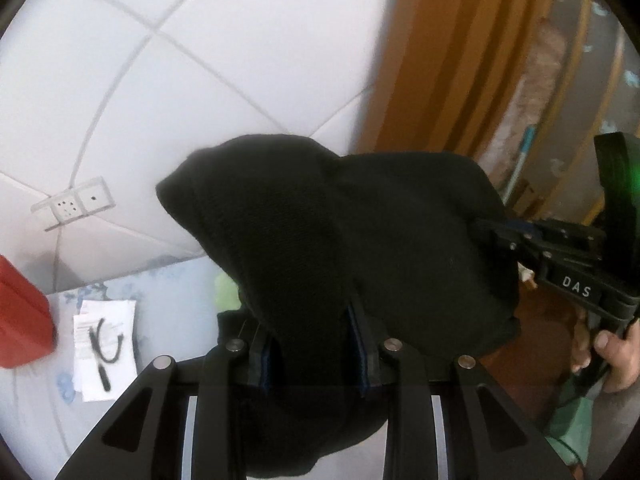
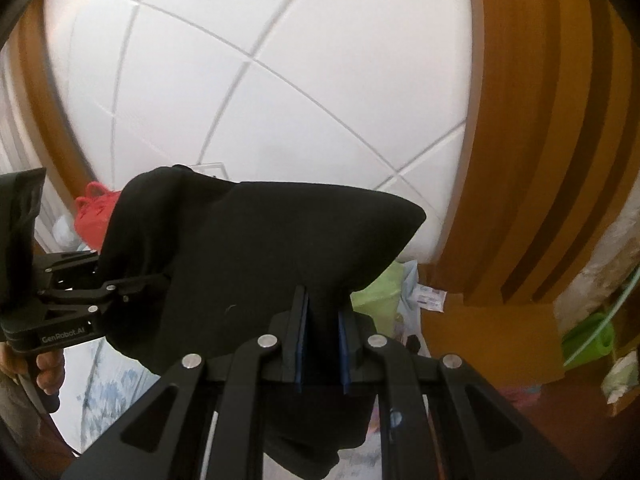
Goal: Fold clothes
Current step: 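Lift the folded bundle with both grippers and carry it toward the clothes stack, then lower the bundle onto the clothes stack and open both grippers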
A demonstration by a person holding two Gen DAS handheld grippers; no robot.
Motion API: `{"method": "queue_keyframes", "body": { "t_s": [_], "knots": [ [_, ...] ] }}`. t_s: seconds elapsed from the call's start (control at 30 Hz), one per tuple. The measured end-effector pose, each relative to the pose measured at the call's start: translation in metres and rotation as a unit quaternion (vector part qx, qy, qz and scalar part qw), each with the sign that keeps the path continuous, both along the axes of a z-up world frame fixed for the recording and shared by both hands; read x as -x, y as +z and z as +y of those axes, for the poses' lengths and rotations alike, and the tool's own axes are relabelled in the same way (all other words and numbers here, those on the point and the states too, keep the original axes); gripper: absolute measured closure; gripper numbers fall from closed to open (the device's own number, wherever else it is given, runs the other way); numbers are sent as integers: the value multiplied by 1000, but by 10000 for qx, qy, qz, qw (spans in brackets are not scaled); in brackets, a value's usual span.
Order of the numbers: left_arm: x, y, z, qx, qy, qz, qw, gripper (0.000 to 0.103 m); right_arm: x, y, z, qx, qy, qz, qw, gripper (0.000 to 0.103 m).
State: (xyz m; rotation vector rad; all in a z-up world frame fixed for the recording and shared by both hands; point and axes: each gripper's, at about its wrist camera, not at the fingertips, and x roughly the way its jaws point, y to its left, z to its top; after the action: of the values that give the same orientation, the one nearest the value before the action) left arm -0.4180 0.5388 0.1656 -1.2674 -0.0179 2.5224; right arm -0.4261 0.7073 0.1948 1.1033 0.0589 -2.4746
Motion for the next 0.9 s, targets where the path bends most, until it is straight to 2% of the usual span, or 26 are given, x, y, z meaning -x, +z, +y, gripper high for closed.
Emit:
{"method": "queue_keyframes", "body": {
  "t_s": [0.07,0.2,0.23,0.27,0.4,0.53,0.63,0.7,0.73,0.77,0.8,0.9],
  "knots": [
    [24,-26,3,116,67,-248,9996,73,27,-21,3,86,16,-214,9997,90],
    [55,-102,5,253,129,-851,9960,68,67,-98,1,-22,0,-919,9958,90],
    [59,-118,6,260,142,-904,9955,66,73,-120,0,-22,-25,-1074,9942,90],
    [60,-128,6,280,160,-845,9959,66,74,-128,1,40,-48,-1070,9942,90],
    [53,-132,4,253,195,-463,9984,59,77,-152,6,305,-137,-1008,9943,90],
    [42,-120,0,450,256,-145,9986,38,64,-138,7,209,-242,-774,9965,87],
    [28,-110,-8,560,383,27,9977,28,55,-128,8,133,-321,-596,9976,82],
    [14,-101,-15,600,496,192,9968,28,48,-121,8,82,-374,-478,9981,66],
    [4,-95,-20,581,569,301,9962,27,45,-118,9,57,-400,-418,9983,46],
    [-5,-89,-23,540,623,377,9959,26,42,-114,9,31,-426,-359,9984,16],
    [-14,-84,-26,478,657,415,9958,25,34,-110,10,78,-441,-289,9986,3],
    [-42,-75,-28,479,663,533,9952,24,7,-101,9,97,-376,-107,9992,0]
  ]
}}
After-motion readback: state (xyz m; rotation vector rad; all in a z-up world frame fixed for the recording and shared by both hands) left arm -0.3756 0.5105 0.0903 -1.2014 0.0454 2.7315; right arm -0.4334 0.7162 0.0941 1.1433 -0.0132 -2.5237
